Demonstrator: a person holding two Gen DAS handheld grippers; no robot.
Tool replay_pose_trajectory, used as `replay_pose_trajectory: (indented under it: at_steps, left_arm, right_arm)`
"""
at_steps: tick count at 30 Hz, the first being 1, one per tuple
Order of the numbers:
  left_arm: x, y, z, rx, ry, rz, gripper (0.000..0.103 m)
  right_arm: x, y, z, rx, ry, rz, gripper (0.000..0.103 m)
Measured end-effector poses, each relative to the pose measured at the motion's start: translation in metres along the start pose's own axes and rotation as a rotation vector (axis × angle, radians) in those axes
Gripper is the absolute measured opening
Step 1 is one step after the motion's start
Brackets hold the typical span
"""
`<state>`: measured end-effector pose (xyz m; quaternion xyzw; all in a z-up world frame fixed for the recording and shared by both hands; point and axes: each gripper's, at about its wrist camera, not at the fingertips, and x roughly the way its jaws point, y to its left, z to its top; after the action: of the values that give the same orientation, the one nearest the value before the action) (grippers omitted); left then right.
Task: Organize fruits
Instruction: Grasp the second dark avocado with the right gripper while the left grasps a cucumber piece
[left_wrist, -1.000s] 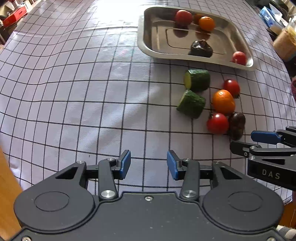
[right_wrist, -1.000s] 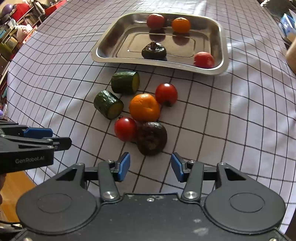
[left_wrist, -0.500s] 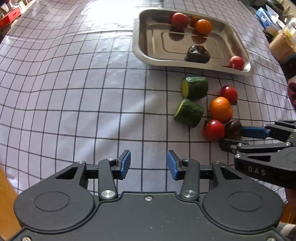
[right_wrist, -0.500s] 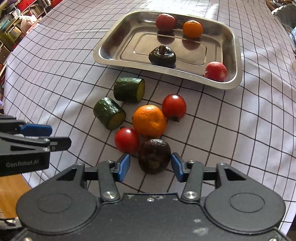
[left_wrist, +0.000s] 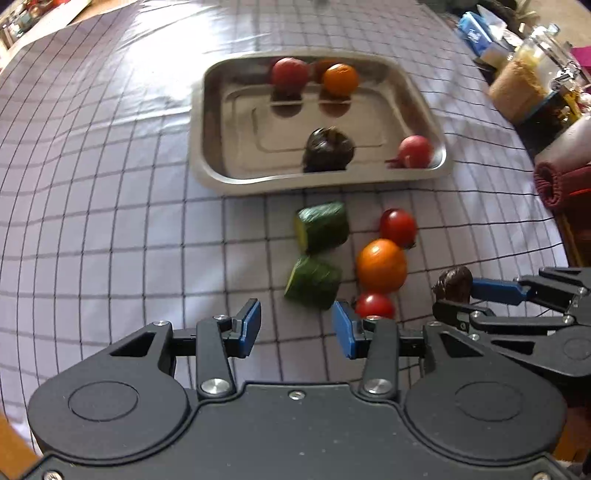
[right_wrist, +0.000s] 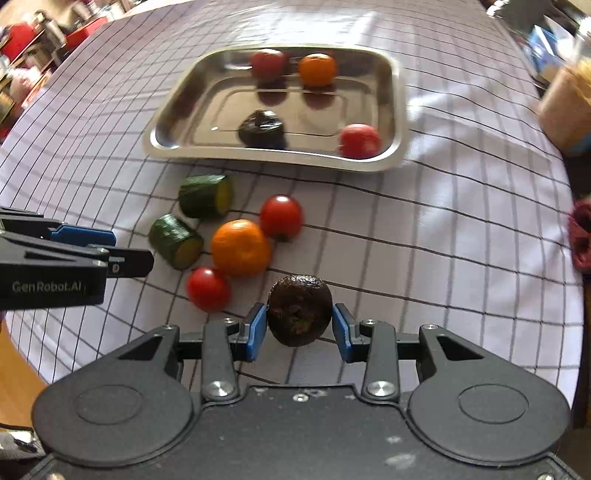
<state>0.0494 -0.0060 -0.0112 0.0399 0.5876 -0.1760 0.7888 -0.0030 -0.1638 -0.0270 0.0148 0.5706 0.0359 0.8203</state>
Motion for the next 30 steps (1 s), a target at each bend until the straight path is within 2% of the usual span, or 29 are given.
replay_pose_trajectory:
  at_steps: [7,12,18,30]
  left_arm:
    - [0.010,-0.009,0.012,0.028,0.019,-0.024,0.052]
    - [0.018,-0.014,0.014,0.052,0.037,-0.020,0.052]
    - [0.020,-0.016,0.018,0.081,0.022,0.013,0.052]
    - [0.035,-0.010,0.023,0.049,0.070,0.030,0.053]
  right_arm:
    - [-0.003,-0.020,-0.007,0.106,-0.010,-0.014,0.040]
    - [-0.003,-0.025,-0.008,0.128,-0.011,-0.024,0.040]
    - [0.001,-0.028,-0.002,0.159,0.000,-0.021,0.040]
    - [0.008,-0.028,0.011,0.158,0.003,-0.018,0.040]
